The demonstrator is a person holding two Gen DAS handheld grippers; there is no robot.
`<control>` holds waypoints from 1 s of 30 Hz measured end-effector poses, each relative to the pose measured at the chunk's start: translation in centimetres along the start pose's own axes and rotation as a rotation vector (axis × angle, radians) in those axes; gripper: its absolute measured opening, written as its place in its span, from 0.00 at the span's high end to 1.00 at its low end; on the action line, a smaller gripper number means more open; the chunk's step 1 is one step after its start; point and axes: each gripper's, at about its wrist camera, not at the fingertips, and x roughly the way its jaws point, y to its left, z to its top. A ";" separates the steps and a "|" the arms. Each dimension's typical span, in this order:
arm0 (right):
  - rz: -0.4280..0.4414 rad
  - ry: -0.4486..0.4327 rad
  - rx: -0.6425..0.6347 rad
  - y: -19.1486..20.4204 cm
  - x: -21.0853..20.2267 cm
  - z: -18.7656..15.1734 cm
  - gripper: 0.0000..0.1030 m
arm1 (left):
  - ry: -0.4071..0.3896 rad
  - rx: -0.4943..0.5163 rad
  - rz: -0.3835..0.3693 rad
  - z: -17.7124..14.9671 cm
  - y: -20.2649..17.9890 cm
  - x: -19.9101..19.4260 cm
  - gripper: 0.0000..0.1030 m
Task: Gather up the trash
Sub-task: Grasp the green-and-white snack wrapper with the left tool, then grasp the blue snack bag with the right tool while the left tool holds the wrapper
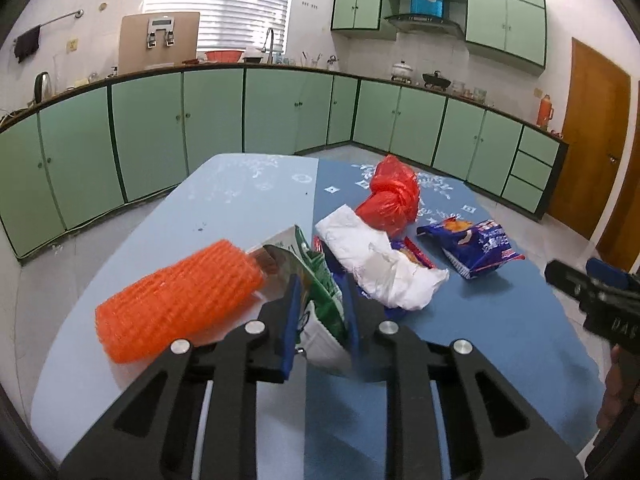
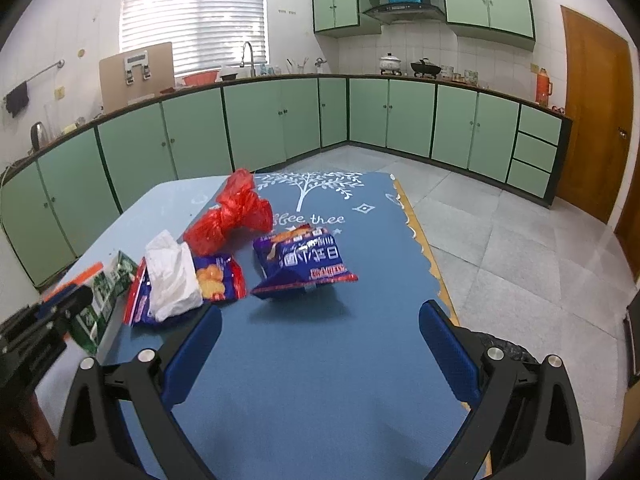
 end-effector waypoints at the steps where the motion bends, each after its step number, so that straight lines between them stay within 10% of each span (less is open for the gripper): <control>1: 0.002 -0.001 0.003 0.0 0.1 0.2 0.06 | 0.019 0.003 0.002 -0.1 0.0 0.4 0.81; 12: 0.008 0.008 0.001 0.3 0.7 0.1 0.06 | 0.152 -0.072 0.011 -2.0 1.4 3.4 0.85; 30: 0.000 0.016 0.010 0.6 3.1 1.7 0.06 | 0.040 -0.046 0.033 -0.2 1.3 1.6 0.91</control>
